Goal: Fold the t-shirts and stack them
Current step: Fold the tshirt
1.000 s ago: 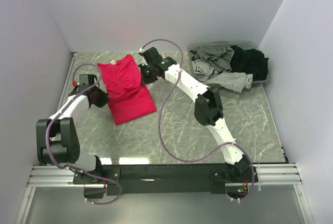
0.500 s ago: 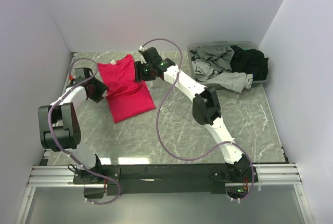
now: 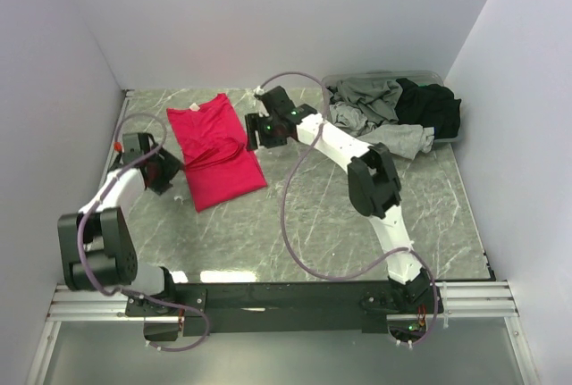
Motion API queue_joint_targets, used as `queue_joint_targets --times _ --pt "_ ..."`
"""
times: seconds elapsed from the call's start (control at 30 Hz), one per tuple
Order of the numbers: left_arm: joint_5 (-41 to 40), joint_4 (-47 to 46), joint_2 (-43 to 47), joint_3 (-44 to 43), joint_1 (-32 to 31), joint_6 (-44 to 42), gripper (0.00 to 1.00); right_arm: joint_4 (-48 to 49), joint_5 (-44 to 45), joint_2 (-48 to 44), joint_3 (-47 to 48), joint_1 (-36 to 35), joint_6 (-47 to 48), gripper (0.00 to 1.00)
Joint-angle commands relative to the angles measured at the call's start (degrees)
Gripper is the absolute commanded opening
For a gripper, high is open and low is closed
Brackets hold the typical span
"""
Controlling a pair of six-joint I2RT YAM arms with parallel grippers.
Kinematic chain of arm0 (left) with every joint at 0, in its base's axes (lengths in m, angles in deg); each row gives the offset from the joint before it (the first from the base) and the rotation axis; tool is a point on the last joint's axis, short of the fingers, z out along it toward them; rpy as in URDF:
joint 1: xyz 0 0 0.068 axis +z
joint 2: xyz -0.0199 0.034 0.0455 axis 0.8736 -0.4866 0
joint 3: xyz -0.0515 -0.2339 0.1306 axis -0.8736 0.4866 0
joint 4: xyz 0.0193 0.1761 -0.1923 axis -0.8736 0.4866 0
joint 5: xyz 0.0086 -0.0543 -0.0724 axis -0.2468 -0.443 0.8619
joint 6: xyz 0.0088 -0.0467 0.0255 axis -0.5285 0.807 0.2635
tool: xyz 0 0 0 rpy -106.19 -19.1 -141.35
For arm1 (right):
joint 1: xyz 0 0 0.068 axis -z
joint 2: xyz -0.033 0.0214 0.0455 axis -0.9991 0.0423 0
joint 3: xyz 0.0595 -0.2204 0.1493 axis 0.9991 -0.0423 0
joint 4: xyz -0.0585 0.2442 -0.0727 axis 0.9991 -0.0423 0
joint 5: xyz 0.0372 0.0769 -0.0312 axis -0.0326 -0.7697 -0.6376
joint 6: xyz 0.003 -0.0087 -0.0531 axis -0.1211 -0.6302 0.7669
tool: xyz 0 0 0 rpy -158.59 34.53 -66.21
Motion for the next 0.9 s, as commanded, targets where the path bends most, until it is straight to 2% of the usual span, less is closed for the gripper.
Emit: queue_joint_targets --times 0.0,0.1,0.3,0.57,0.73,0.87 --pt "1.2 2.7 5.1 4.6 -0.9 -2.2 0.69 1.8 -0.9 -8.1 -8.3 0.1 1.4 0.72" --pt "2.9 2.9 7.7 9.1 -1.5 -1.7 0.68 2.5 -2.2 -10.4 -13.7 0.0 1.1 0.67" --pt "4.6 1.9 10.0 15.0 -3.1 0.0 0.66 2.8 -4.6 -11.4 -18.3 -1.3 0.3 0.59" --pt "6.4 0.6 7.3 15.9 -4.3 -0.4 0.64 1.9 -5.2 -8.8 -19.5 -2.2 -0.3 0.57" --pt "6.7 0.0 5.6 16.0 -4.8 -0.7 0.59 0.8 -5.3 -7.3 -19.1 -2.8 0.0 0.56" --pt "6.8 -0.8 4.1 15.8 -5.2 -0.9 0.57 0.5 -5.1 -6.1 -19.3 -3.4 -0.1 0.53"
